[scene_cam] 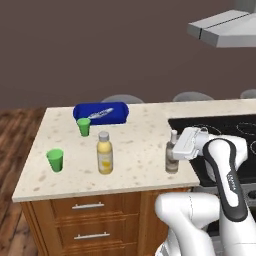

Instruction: Place the drinks on the dining counter in a tight cluster.

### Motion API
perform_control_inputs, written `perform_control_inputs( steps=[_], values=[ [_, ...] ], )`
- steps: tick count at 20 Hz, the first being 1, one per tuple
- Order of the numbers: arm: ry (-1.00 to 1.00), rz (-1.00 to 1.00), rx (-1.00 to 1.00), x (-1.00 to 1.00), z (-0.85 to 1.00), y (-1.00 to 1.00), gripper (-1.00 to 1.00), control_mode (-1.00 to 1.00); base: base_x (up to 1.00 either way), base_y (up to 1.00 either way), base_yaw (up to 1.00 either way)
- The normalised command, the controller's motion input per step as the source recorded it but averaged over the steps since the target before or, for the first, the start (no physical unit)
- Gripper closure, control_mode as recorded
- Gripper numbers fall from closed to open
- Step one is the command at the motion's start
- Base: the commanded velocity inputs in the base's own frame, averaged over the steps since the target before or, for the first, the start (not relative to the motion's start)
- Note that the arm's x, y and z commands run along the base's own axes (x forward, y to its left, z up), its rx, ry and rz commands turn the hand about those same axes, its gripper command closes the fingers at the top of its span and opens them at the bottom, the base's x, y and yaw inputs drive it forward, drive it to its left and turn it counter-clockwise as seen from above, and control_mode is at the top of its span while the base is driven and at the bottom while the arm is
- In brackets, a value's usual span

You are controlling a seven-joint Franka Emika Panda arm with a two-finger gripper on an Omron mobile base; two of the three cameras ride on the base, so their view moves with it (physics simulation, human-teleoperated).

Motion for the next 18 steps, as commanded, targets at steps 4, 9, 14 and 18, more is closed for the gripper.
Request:
perform_control_inputs(
  steps=[4,9,14,18],
  values=[
    [0.0,0.0,0.0,0.0,0.0,0.0,1.0,1.0,0.48,0.26,0.0],
    [0.0,0.0,0.0,0.0,0.0,0.0,1.0,1.0,0.41,0.11,0.03],
    [0.0,0.0,0.0,0.0,0.0,0.0,1.0,1.0,0.45,0.04,0.08],
    [0.0,0.0,0.0,0.0,0.0,0.0,1.0,1.0,0.15,0.01,0.03]
  ],
)
